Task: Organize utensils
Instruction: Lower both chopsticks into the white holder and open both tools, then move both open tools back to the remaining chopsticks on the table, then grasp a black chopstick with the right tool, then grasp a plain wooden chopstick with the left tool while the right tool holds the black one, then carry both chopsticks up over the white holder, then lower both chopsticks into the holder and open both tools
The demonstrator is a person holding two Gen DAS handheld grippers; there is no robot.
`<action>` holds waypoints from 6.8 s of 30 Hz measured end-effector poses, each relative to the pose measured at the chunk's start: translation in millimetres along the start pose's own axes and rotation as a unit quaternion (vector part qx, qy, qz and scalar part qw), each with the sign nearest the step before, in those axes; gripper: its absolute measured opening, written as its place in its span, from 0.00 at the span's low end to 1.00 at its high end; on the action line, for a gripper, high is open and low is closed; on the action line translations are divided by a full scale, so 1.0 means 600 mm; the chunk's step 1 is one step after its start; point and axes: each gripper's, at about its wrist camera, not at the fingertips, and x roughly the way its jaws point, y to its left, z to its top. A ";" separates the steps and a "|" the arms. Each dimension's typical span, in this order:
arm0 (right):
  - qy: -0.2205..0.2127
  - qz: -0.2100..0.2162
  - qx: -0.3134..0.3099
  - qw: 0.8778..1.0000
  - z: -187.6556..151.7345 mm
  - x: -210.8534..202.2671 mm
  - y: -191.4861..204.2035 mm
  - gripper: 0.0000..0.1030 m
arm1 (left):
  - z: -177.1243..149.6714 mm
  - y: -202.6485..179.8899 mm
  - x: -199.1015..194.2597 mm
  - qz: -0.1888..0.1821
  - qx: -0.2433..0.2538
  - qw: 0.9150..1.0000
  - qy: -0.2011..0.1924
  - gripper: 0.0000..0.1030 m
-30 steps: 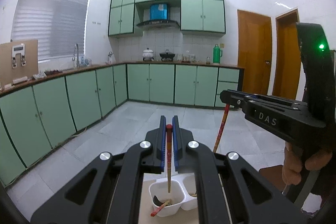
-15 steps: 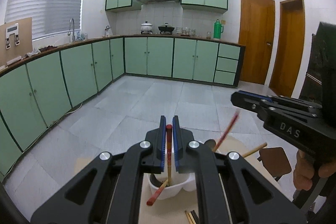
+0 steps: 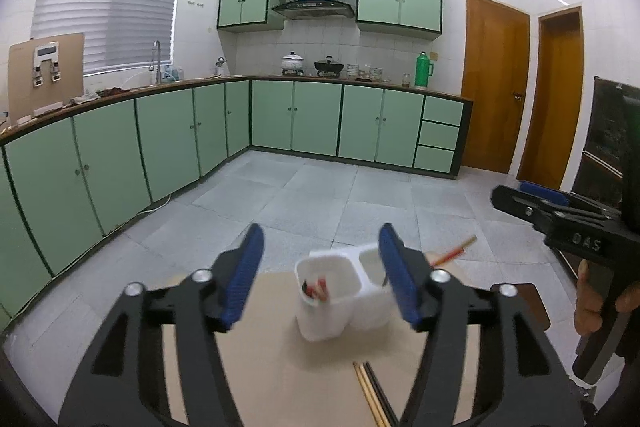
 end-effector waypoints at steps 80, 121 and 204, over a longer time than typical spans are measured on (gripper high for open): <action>0.218 -0.010 0.006 0.976 -0.435 -0.087 0.055 0.06 | -0.409 -0.099 -0.070 -0.025 0.028 0.962 0.272 0.67; 0.147 0.019 -0.001 0.989 -0.320 -0.143 0.045 0.06 | -0.294 -0.087 -0.139 -0.003 0.001 0.988 0.157 0.06; 0.040 0.033 0.017 0.999 0.059 0.093 -0.029 0.41 | 0.061 -0.014 0.093 -0.013 0.023 0.999 0.026 0.25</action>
